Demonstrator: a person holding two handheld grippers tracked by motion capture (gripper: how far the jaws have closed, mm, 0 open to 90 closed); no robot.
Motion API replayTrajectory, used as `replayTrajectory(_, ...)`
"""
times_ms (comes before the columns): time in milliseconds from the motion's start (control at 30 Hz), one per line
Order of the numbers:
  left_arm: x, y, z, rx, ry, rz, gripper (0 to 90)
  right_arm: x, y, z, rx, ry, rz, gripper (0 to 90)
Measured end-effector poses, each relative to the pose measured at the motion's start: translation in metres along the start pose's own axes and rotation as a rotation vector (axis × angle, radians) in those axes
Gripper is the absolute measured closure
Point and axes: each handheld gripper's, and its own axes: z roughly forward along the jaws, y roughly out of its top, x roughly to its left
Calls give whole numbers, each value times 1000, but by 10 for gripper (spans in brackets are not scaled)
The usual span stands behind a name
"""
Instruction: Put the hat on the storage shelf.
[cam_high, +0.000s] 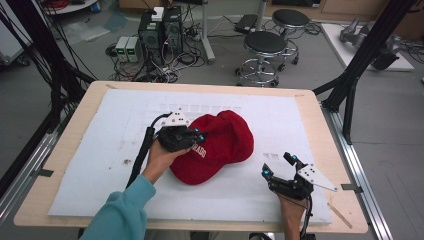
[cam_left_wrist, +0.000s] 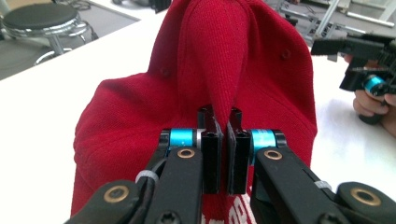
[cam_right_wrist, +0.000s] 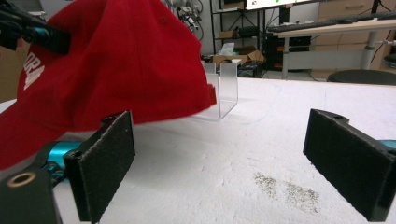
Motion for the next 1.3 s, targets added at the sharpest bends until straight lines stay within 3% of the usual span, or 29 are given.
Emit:
replayTrajectory(233,2,9,-5,-71,30,3,868,-2,0,1,-1,-2,6,82)
replayTrajectory(567,8,31,-18,-161,73,41,868,-3,3,7,72,-3,21,82)
replayTrajectory(867,9,41,-23,-175,90,60,868,1,10,13,101,8,0,82)
replayTrajectory(1100,12,42,-24,-184,97,53,868,12,33,20,138,76,7,82)
replayTrajectory(1300,14,43,-26,-197,104,51,868,23,55,32,189,127,-20,82)
